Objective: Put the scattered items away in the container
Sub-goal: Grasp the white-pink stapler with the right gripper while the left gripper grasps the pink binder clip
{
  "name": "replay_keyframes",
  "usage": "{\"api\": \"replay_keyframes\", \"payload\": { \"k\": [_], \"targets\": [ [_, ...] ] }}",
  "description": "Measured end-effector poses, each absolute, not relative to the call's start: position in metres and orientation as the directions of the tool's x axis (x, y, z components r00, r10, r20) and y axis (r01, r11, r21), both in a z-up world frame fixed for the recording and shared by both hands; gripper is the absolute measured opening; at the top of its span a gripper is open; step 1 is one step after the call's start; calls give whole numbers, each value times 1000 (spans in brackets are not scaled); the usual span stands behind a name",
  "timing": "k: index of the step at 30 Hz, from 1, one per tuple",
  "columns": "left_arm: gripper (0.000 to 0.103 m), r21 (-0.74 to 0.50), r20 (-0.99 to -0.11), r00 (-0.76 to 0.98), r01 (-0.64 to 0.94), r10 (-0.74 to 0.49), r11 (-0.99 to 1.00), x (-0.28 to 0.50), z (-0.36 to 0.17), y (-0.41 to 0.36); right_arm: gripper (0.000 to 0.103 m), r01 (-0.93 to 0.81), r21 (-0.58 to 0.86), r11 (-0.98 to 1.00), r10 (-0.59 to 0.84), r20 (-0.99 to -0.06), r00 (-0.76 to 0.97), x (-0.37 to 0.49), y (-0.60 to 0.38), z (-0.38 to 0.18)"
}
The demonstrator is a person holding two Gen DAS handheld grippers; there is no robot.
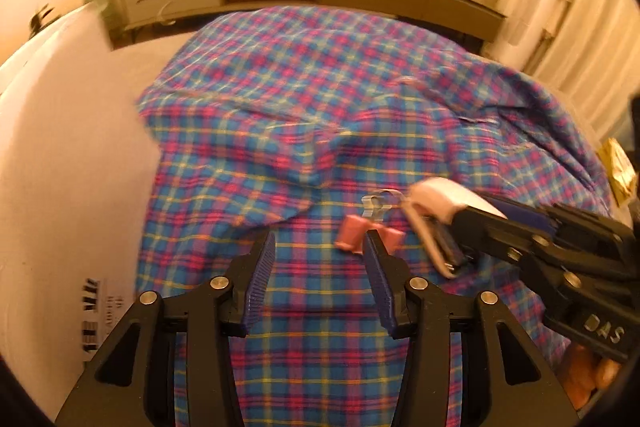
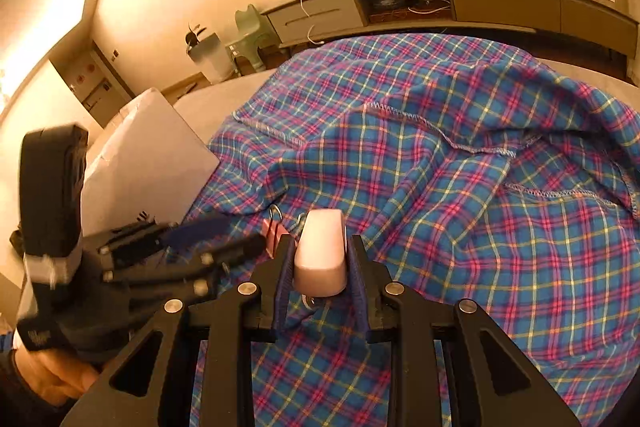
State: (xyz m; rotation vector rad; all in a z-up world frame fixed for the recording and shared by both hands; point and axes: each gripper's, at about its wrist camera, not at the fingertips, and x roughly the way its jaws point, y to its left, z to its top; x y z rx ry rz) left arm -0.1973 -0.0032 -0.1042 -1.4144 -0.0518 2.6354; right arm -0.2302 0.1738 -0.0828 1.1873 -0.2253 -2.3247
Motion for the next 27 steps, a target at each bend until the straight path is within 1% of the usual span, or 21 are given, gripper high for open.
{"api": "replay_keyframes", "payload": {
  "k": [5,8,9,11,12,20,27],
  "targets": [
    [51,-94,-821,-538,-203,191,-975,-201,-108,19,28,333,424,-842,-539,-681,-496,-237,182,-92],
    [51,-72,-806,-559,-235,195,-969,-207,-110,24,28,325,431,-842,-540,-678,-499,-238,185,-93],
    [48,-71,-800,-566,-242,201,-968,-208,-111,25,28,325,431,-841,-540,-677,-499,-238,185,-93],
    [36,-83,-789,-574,-254,219,-964,-213,-112,25,28,326,430,-842,-540,-676,-502,-238,184,-93],
    [35,-91,-786,-574,-262,230,-961,-213,-112,25,28,326,432,-841,-541,-674,-503,-238,184,-93],
    [34,-90,-772,-587,-277,243,-957,-201,-107,29,28,313,427,-848,-530,-673,-516,-233,186,-89],
    [34,-101,-762,-600,-262,244,-960,-189,-89,27,28,300,414,-859,-511,-672,-536,-220,187,-75]
  ]
}}
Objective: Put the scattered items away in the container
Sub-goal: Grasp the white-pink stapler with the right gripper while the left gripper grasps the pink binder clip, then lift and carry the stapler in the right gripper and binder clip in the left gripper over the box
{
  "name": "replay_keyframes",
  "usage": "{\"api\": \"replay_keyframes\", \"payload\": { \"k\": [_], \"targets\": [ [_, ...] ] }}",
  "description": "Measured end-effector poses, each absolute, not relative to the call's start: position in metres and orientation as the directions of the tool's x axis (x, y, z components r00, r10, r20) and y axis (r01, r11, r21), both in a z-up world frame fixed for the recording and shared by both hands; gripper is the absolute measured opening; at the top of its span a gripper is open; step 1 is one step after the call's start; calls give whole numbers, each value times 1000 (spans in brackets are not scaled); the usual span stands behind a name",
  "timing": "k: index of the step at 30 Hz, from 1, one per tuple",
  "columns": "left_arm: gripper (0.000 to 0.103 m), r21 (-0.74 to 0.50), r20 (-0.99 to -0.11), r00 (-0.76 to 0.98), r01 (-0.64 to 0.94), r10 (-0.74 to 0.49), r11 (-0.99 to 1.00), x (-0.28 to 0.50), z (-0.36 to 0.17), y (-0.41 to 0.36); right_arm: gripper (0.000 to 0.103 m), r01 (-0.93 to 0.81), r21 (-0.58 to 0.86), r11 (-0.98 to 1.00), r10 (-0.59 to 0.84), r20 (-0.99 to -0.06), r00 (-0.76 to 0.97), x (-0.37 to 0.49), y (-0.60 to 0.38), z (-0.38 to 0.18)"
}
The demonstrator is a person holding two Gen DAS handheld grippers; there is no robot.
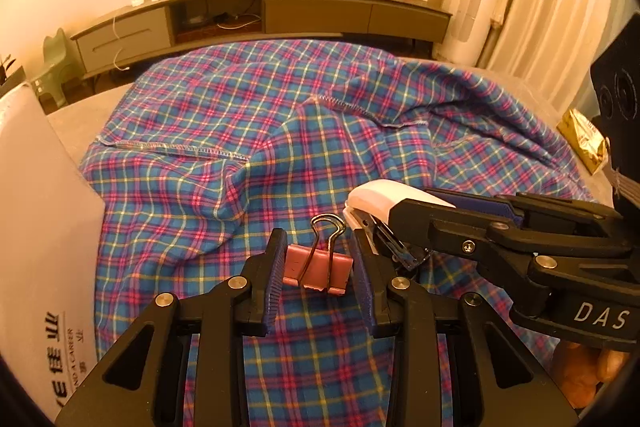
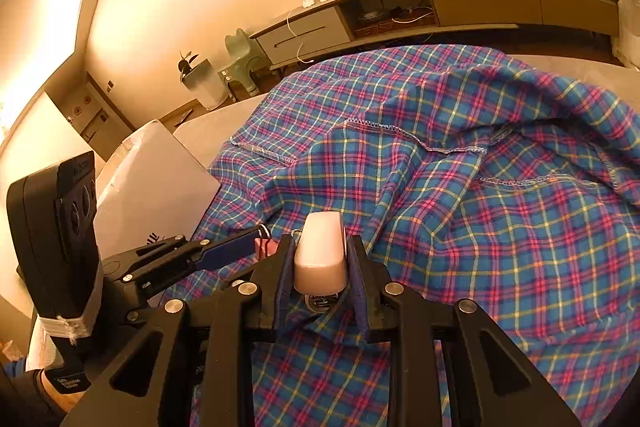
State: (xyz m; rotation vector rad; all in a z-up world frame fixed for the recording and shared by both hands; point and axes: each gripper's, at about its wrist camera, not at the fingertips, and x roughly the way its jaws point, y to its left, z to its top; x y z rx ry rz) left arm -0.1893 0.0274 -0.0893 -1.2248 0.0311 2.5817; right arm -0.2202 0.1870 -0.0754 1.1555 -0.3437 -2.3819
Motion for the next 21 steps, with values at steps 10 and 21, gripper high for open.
{"api": "replay_keyframes", "payload": {
  "k": [10,21],
  "targets": [
    [34,-88,-755,-611,-264,237,-961,-167,-71,25,28,282,379,-881,-472,-673,-569,-189,188,-61],
    [34,-110,-738,-626,-257,252,-960,-148,-51,18,27,241,318,-917,-399,-713,-577,-138,208,-58]
  ]
}}
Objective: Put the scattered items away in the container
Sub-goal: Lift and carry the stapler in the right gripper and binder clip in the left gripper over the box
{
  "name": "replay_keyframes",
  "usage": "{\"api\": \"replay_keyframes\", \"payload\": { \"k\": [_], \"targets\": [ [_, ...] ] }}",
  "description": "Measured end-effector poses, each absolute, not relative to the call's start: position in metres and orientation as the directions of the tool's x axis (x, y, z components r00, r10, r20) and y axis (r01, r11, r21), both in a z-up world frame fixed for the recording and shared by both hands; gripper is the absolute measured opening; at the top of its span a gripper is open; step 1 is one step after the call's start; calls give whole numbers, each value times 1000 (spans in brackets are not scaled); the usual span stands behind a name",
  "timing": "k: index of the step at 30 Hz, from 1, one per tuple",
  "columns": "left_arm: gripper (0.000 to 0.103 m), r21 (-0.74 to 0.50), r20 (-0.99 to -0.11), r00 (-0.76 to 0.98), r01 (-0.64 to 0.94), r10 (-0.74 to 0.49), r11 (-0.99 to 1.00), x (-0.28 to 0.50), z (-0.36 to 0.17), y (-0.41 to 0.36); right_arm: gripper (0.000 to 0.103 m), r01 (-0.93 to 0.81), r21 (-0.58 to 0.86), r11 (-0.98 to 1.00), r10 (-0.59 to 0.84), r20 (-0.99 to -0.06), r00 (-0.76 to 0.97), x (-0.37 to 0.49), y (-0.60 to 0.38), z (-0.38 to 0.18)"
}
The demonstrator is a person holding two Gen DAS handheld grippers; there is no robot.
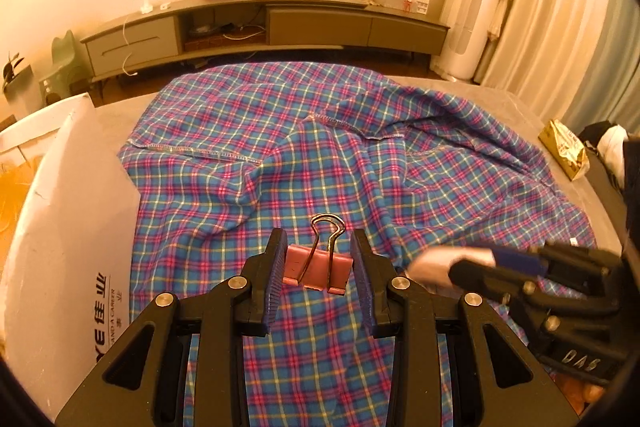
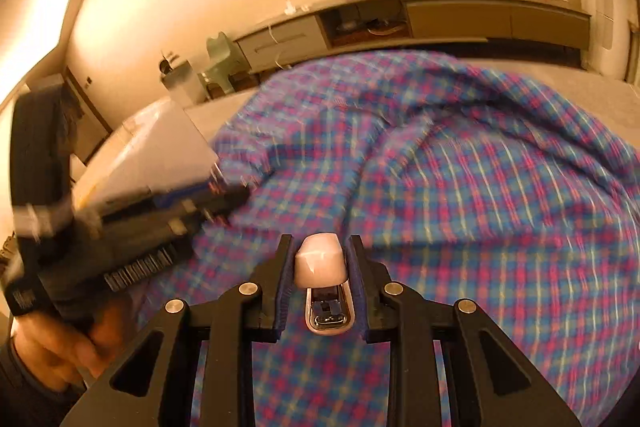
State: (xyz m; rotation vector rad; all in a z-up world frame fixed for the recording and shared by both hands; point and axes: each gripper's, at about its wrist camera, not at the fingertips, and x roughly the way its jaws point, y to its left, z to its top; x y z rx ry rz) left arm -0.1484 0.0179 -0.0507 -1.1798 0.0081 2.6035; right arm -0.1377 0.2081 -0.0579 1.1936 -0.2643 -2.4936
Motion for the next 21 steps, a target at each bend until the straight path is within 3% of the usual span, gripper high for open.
{"api": "replay_keyframes", "payload": {
  "k": [12,21],
  "targets": [
    [34,-130,-725,-629,-275,281,-953,-140,-42,21,28,261,233,-937,-341,-771,-538,-130,197,-95],
    [34,-157,-722,-631,-251,284,-955,-131,-33,15,27,258,224,-940,-337,-743,-579,-109,202,-73]
  ]
}}
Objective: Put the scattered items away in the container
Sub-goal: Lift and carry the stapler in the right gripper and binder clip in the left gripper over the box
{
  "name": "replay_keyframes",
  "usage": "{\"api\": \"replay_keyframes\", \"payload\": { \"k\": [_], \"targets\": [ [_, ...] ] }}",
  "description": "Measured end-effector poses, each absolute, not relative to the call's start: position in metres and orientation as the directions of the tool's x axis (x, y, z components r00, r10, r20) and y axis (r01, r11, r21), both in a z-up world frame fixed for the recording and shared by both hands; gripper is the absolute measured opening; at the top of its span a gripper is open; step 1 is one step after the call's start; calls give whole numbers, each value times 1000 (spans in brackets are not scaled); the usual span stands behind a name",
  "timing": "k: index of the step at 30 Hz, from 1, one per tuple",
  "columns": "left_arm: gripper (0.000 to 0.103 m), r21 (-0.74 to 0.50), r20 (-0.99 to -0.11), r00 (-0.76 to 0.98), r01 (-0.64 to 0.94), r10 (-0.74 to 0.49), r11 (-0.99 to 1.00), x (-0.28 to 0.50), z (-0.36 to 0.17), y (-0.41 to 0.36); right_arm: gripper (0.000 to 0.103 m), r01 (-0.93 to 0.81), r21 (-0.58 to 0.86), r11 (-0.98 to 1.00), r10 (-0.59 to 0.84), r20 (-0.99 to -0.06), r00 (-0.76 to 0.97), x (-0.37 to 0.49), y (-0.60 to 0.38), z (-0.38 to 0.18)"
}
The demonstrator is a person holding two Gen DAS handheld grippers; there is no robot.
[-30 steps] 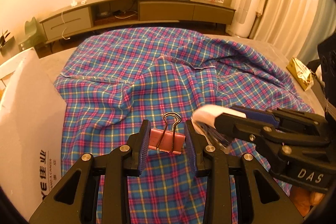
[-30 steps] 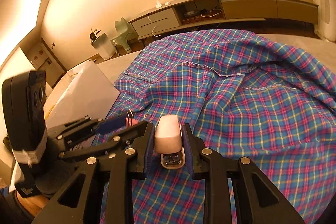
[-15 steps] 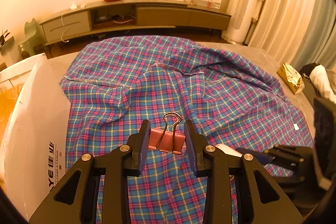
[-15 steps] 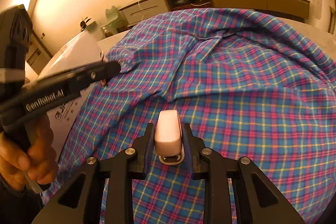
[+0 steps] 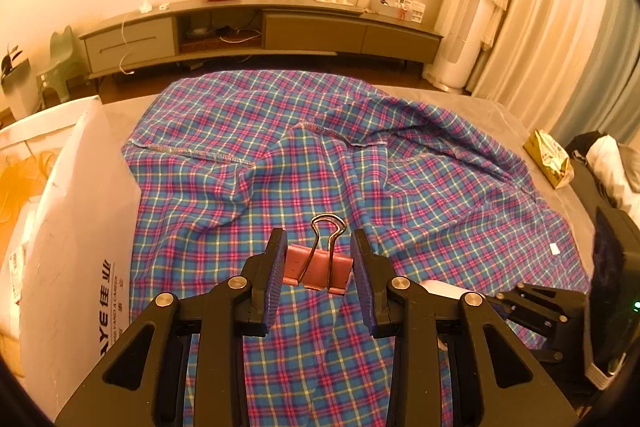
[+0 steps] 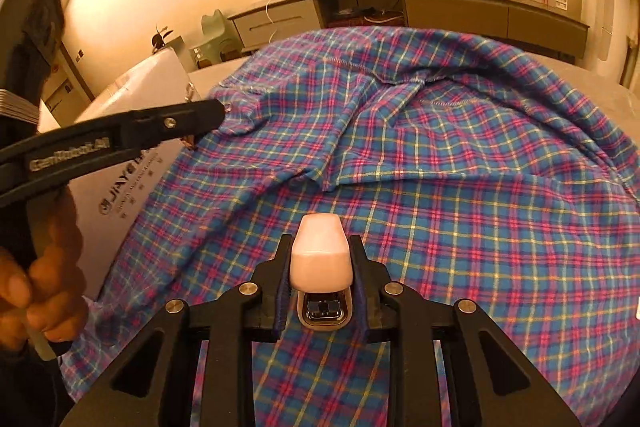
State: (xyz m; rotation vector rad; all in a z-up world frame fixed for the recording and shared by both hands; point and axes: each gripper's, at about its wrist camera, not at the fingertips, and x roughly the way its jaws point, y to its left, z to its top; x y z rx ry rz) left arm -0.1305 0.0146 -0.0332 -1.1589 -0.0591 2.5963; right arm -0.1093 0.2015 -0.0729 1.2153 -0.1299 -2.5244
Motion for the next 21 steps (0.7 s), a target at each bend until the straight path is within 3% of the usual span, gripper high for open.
{"api": "replay_keyframes", "payload": {
  "k": [21],
  "targets": [
    [34,-252,-648,-681,-230,340,-940,-44,7,-7,27,256,228,-939,-341,-705,-622,-12,193,-29]
  ]
}}
